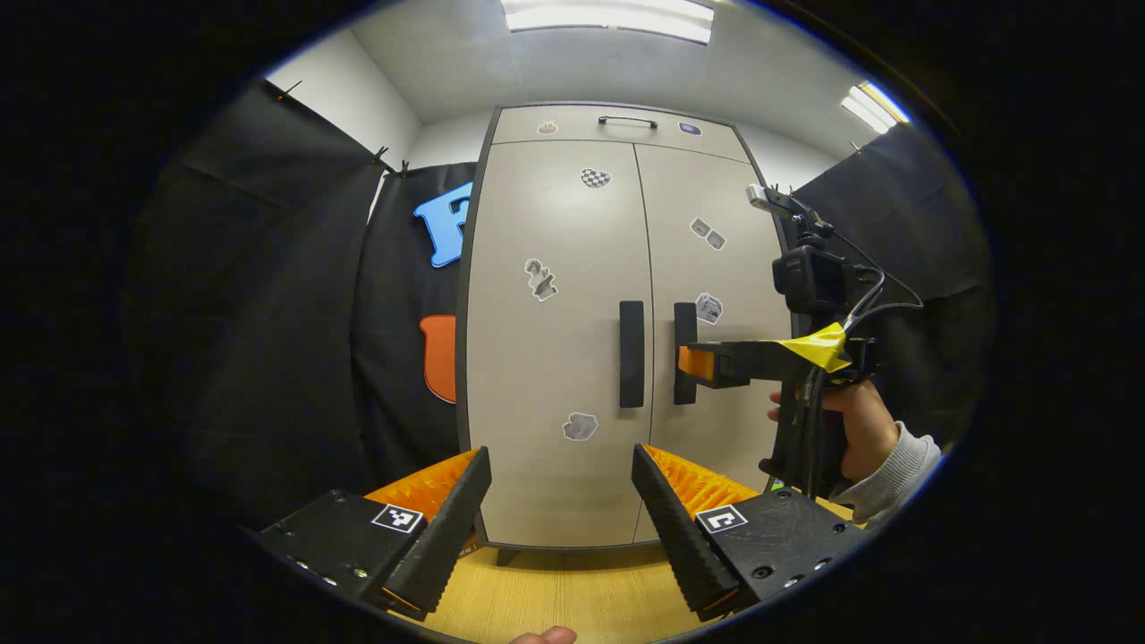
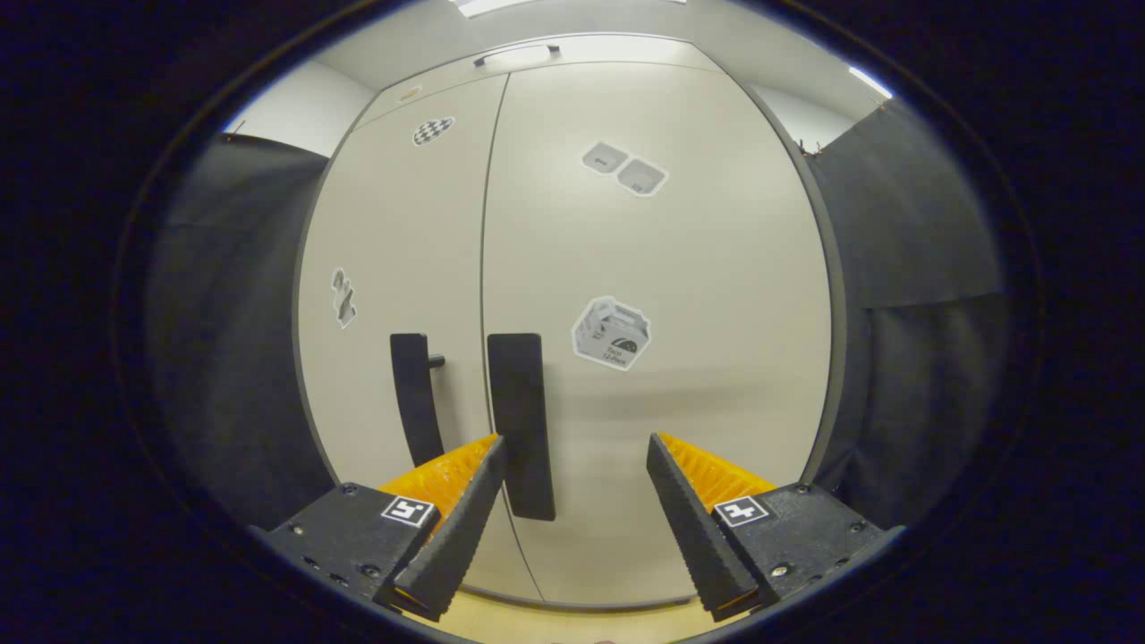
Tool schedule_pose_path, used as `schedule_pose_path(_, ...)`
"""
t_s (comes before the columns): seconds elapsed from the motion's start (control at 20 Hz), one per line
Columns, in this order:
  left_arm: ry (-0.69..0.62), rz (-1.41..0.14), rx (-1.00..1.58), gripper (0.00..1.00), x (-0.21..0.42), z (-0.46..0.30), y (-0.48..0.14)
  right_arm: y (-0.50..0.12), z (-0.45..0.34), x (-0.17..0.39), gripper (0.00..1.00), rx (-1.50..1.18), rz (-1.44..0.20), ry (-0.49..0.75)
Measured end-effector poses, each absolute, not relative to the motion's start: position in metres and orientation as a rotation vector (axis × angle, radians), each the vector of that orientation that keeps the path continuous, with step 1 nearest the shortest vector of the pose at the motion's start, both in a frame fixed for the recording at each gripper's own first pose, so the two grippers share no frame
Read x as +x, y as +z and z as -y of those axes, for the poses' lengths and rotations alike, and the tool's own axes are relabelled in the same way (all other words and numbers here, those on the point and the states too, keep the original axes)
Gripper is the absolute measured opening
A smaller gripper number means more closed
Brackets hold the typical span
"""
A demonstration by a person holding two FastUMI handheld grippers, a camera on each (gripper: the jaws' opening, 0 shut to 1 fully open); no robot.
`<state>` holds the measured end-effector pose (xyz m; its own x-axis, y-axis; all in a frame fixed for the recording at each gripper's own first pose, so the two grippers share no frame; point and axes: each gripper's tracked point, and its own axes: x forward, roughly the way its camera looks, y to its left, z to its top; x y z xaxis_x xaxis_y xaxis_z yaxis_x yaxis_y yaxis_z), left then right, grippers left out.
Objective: Open the right door of the double-door shoe cabinet with the right hand, and open the left door with the left hand.
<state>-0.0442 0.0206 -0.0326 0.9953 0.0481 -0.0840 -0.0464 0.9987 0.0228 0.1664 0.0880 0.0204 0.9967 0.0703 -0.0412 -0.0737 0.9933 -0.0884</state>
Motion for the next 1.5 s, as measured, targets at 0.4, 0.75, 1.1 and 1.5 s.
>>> schedule_pose_path(0.4, 0.061, -0.100, -0.020, 0.95, -0.043, -0.032, -0.040, 0.021, -0.108, 0.182, 0.90, -0.125, -0.037, 0.067)
schedule_pose_path(0.75, 0.072, -0.113, -0.013, 0.95, -0.043, -0.037, -0.043, 0.015, -0.109, 0.193, 0.90, -0.091, -0.042, 0.022)
schedule_pose_path(1.1, 0.060, -0.111, -0.013, 0.95, -0.042, -0.036, -0.044, 0.011, -0.104, 0.192, 0.72, -0.108, -0.050, 0.010)
schedule_pose_path(1.5, 0.064, -0.119, -0.035, 0.95, -0.042, -0.036, -0.045, 0.011, -0.113, 0.193, 0.11, -0.064, -0.039, 0.083)
